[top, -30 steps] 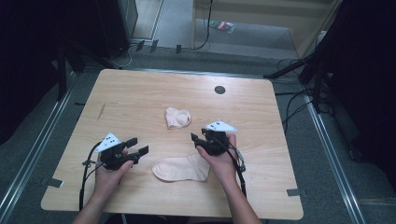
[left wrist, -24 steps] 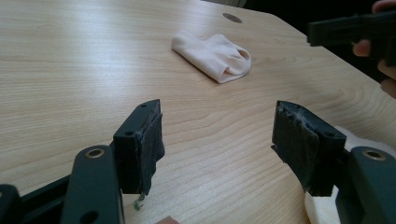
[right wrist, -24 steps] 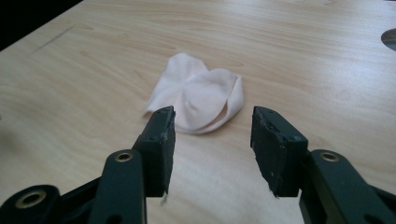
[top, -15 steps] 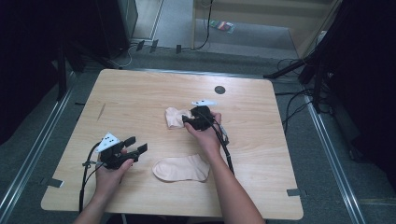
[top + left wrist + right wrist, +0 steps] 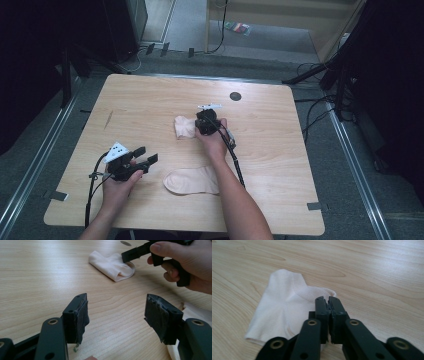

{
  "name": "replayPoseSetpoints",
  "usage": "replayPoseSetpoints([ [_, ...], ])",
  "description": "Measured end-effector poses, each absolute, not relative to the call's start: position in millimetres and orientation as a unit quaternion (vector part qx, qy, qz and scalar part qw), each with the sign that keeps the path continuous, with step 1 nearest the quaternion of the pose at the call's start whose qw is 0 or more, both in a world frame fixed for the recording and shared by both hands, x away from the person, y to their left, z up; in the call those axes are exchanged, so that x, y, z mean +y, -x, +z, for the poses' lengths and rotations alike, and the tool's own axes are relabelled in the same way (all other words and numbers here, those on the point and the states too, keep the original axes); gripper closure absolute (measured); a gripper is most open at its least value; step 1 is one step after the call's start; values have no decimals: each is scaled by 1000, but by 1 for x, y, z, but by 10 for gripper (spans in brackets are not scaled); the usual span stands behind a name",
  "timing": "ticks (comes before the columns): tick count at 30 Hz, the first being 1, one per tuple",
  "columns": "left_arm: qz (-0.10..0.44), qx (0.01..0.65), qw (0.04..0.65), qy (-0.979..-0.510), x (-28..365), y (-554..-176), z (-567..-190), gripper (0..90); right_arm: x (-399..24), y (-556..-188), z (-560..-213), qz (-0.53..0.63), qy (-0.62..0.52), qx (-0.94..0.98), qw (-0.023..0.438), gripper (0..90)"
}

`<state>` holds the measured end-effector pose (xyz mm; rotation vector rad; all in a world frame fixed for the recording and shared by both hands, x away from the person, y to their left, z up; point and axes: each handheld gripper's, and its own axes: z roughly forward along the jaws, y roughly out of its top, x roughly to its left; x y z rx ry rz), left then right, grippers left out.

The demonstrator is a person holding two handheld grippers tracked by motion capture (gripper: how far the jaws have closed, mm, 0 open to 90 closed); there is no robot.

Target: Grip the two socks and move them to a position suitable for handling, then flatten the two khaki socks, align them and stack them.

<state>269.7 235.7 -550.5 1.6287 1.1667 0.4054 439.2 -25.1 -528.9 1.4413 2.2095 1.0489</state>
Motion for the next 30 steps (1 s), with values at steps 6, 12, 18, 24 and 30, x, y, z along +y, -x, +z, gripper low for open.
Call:
replayPoseSetpoints([
  [6,169,489,520,-679,236,-270,-550,362,-33,-416,-500,433,-497,743,113,898],
  [12,169,489,520,-680,235,-270,-551,364,-49,-376,-485,471,-499,721,99,900],
  [18,169,488,516,-684,234,-270,-551,364,-79,-355,-504,469,-524,704,100,900],
  [24,172,485,510,-689,232,-271,-550,364,-101,-352,-525,438,-532,715,120,626],
  [30,172,487,501,-694,228,-274,-547,385,-136,-348,-513,466,-553,682,110,663],
])
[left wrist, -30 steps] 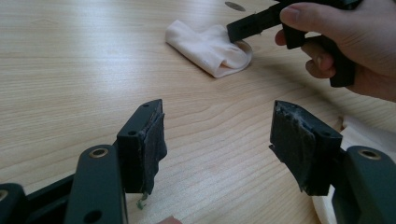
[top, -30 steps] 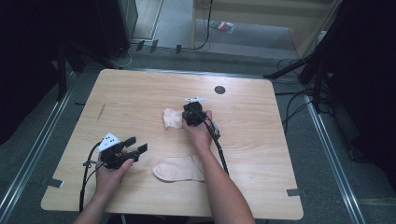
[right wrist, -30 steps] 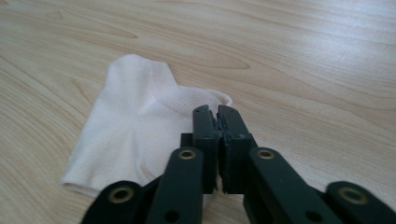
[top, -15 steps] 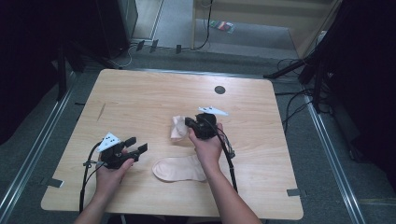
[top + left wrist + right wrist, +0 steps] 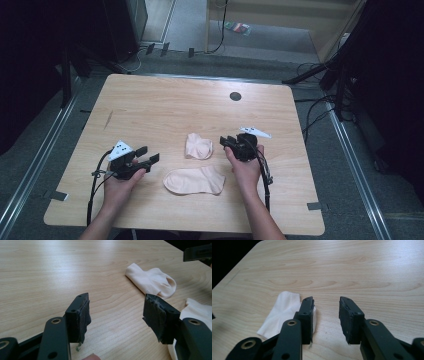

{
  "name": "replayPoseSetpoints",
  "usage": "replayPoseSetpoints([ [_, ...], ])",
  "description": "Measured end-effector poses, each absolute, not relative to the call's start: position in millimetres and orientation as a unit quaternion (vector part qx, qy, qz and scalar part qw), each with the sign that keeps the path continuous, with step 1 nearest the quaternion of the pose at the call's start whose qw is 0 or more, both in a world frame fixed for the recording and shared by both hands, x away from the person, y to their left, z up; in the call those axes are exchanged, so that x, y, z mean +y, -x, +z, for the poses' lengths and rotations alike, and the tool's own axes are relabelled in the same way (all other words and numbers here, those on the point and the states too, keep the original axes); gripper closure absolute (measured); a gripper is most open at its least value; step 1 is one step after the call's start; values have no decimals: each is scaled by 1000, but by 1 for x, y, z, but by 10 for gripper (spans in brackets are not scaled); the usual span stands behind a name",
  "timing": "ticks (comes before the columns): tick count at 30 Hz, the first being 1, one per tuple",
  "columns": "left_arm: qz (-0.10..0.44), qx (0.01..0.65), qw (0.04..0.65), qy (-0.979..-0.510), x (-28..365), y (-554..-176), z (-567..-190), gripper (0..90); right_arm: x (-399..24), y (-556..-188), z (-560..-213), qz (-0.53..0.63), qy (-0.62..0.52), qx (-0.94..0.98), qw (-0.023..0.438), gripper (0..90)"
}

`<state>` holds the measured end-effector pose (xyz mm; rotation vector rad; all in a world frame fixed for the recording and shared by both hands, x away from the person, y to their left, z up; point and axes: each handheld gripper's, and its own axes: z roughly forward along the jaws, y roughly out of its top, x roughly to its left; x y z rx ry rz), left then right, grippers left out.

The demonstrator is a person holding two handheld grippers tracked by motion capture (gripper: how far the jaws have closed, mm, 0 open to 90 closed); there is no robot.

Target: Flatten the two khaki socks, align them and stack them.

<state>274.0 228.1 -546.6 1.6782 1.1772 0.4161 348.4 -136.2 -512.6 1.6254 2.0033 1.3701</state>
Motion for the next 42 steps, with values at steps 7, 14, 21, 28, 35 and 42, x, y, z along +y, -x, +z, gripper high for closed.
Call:
replayPoseSetpoints([
  [7,168,493,512,-683,233,-273,-549,392,-111,-358,-514,445,-518,724,99,715],
  [14,167,488,507,-690,230,-274,-550,395,-88,-372,-527,430,-499,745,106,588],
  [21,164,488,508,-691,230,-275,-551,397,-73,-378,-535,389,-489,773,114,887],
  [28,166,487,506,-692,229,-276,-550,397,-66,-371,-506,433,-463,768,93,896],
  [35,173,480,494,-704,223,-278,-549,367,-47,-364,-478,452,-426,778,93,897],
  [42,174,468,498,-709,217,-280,-549,353,-23,-358,-456,470,-396,783,93,898],
])
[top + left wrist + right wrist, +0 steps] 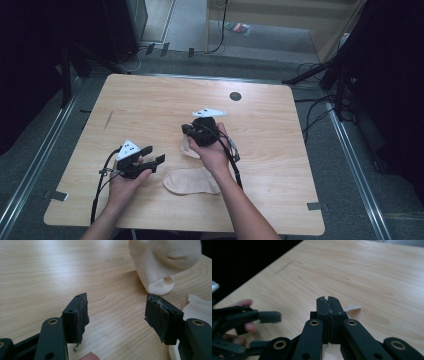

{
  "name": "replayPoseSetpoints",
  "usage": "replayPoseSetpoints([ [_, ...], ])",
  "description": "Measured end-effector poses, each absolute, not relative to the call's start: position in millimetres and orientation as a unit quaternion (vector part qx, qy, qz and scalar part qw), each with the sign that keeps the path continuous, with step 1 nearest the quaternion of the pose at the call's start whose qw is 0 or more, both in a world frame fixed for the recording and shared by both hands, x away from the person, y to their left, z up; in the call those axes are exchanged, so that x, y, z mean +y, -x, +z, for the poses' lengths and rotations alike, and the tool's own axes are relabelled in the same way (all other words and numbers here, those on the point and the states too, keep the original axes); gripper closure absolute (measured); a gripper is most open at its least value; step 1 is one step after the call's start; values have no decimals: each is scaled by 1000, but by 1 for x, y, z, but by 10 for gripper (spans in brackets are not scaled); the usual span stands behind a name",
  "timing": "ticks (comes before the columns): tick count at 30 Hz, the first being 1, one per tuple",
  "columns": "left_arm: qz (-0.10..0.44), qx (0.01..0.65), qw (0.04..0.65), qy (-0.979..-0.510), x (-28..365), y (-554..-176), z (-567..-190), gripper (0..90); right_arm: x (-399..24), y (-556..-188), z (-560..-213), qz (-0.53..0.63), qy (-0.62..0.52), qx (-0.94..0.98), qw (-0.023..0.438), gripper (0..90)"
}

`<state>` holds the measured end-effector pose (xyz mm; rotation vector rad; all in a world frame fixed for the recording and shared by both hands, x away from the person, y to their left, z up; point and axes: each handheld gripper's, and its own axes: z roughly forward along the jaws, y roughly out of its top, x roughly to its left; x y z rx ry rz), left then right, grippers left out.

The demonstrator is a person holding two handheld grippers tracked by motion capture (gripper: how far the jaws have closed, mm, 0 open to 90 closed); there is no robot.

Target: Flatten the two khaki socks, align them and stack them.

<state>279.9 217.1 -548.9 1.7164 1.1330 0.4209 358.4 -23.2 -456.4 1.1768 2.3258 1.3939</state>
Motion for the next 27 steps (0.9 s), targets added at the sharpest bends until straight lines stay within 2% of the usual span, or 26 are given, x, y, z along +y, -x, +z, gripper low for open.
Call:
replayPoseSetpoints([
  [5,175,467,527,-688,232,-277,-543,350,-7,-346,-426,513,-343,781,94,898],
  [9,186,461,544,-676,243,-273,-540,343,-18,-344,-417,521,-339,777,97,897],
  [15,183,461,546,-675,246,-273,-541,342,-62,-369,-470,440,-392,805,68,896],
  [20,180,474,528,-682,242,-278,-545,349,-88,-378,-509,384,-392,829,104,884],
  [21,177,480,525,-680,240,-279,-546,353,-91,-379,-513,379,-390,831,115,859],
  [23,178,489,515,-681,238,-281,-547,375,-98,-379,-518,382,-400,821,141,744],
  [27,178,505,500,-681,235,-285,-549,443,-116,-374,-521,401,-446,783,165,697],
])
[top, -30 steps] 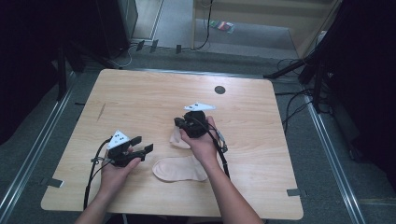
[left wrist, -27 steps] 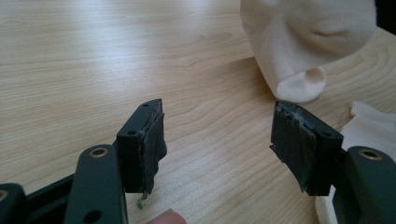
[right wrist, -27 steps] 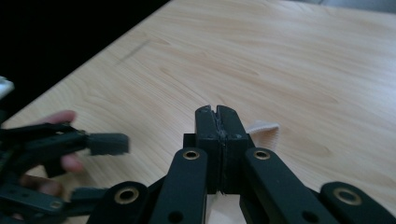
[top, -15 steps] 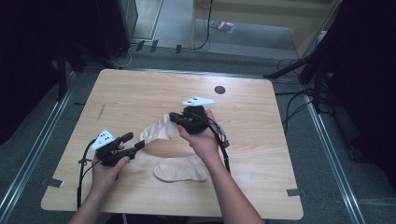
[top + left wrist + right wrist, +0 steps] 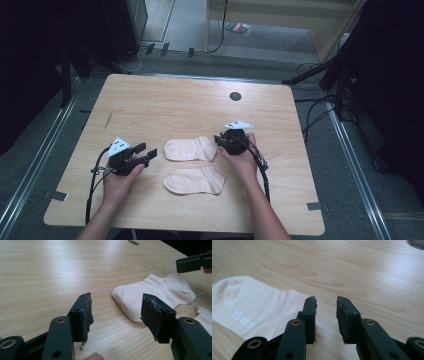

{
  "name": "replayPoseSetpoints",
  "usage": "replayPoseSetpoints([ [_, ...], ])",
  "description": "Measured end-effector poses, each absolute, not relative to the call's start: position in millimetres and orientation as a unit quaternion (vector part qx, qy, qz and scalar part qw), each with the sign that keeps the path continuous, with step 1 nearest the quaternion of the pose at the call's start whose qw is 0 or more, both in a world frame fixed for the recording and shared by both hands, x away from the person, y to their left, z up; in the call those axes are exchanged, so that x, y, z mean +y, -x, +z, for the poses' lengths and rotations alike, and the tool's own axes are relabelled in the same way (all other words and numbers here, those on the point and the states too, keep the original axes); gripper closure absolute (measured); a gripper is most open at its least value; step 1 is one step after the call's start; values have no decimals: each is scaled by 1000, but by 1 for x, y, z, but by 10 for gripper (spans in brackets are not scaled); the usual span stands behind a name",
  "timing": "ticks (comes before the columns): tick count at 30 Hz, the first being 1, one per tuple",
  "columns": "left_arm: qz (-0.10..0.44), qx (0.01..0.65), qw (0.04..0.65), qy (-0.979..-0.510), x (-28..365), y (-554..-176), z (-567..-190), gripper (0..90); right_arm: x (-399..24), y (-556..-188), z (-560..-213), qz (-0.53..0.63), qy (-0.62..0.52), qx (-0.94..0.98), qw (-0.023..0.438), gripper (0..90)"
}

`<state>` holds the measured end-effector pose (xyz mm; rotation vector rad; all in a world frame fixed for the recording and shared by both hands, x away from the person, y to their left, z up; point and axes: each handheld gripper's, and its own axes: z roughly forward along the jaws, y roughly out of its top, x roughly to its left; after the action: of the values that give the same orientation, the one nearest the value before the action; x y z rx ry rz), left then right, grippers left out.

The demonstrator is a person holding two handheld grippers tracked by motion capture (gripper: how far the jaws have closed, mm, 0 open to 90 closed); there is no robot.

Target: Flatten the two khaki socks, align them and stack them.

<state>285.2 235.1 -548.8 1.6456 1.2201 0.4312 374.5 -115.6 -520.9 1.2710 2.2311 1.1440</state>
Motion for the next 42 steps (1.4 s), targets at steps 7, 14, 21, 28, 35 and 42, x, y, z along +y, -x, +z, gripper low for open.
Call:
replayPoseSetpoints([
  [7,155,509,496,-687,226,-298,-544,506,-127,-360,-523,449,-496,734,117,589],
  [14,147,500,448,-726,197,-318,-542,469,-111,-361,-528,425,-498,749,100,540],
  [21,158,507,410,-742,186,-324,-547,643,-108,-359,-534,409,-503,754,110,733],
  [28,137,511,411,-742,189,-325,-547,888,-104,-357,-536,405,-493,762,110,874],
  [35,156,501,427,-737,199,-319,-538,900,-113,-353,-527,424,-490,753,118,883],
  [42,162,490,453,-727,205,-306,-523,900,-119,-342,-513,451,-481,739,137,886],
])
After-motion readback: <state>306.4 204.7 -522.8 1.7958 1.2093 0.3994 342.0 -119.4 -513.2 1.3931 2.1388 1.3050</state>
